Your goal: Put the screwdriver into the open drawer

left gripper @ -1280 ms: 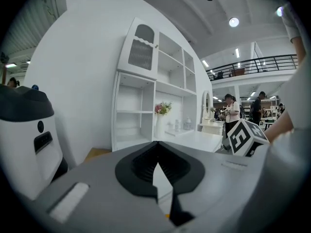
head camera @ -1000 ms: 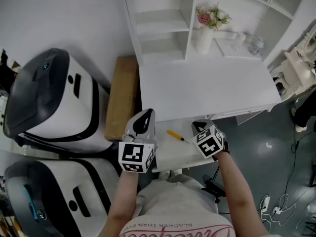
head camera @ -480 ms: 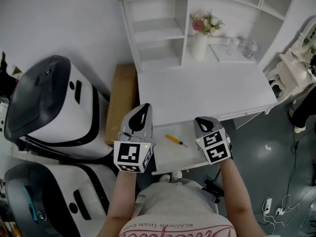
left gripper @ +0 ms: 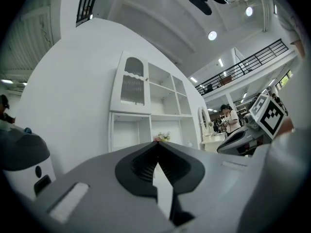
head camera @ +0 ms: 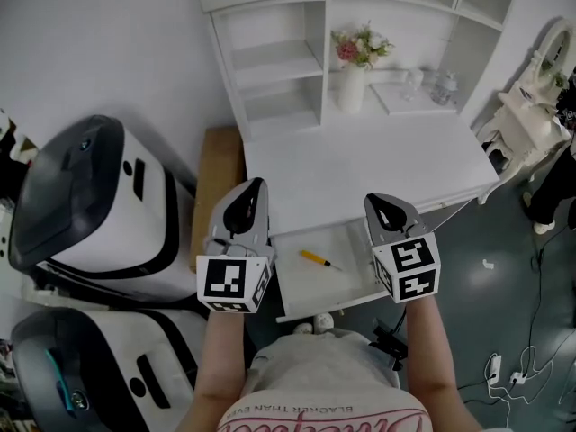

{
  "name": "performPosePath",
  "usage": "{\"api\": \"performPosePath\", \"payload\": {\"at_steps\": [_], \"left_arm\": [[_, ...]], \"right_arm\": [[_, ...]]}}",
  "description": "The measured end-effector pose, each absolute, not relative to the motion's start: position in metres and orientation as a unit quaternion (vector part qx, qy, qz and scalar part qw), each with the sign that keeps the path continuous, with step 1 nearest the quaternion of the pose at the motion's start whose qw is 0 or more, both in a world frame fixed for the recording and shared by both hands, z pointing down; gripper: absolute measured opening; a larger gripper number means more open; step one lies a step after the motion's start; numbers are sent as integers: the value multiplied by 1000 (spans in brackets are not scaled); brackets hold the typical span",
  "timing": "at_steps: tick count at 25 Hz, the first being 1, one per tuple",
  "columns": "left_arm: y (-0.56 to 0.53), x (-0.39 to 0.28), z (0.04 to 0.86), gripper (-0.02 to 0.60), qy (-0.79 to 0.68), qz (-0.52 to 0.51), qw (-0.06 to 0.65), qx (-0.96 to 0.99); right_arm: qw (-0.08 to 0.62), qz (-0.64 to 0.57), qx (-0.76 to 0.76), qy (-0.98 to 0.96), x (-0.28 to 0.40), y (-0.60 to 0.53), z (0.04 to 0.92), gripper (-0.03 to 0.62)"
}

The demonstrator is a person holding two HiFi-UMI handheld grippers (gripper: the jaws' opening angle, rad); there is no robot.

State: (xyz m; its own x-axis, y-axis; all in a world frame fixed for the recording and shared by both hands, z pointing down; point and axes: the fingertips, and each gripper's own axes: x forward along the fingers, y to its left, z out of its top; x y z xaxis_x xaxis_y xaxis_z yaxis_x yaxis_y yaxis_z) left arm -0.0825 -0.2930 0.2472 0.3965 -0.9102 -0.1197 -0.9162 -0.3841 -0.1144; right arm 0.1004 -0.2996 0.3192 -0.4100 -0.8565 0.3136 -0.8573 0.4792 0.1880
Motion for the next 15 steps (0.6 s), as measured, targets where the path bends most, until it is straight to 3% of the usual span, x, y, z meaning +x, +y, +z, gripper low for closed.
{"api": "performPosePath", "payload": {"at_steps": [15], "left_arm": [[-295, -78, 194, 20, 547, 64, 125, -825]], "right_arm": [[47, -88, 569, -816, 137, -289, 228, 2]]}}
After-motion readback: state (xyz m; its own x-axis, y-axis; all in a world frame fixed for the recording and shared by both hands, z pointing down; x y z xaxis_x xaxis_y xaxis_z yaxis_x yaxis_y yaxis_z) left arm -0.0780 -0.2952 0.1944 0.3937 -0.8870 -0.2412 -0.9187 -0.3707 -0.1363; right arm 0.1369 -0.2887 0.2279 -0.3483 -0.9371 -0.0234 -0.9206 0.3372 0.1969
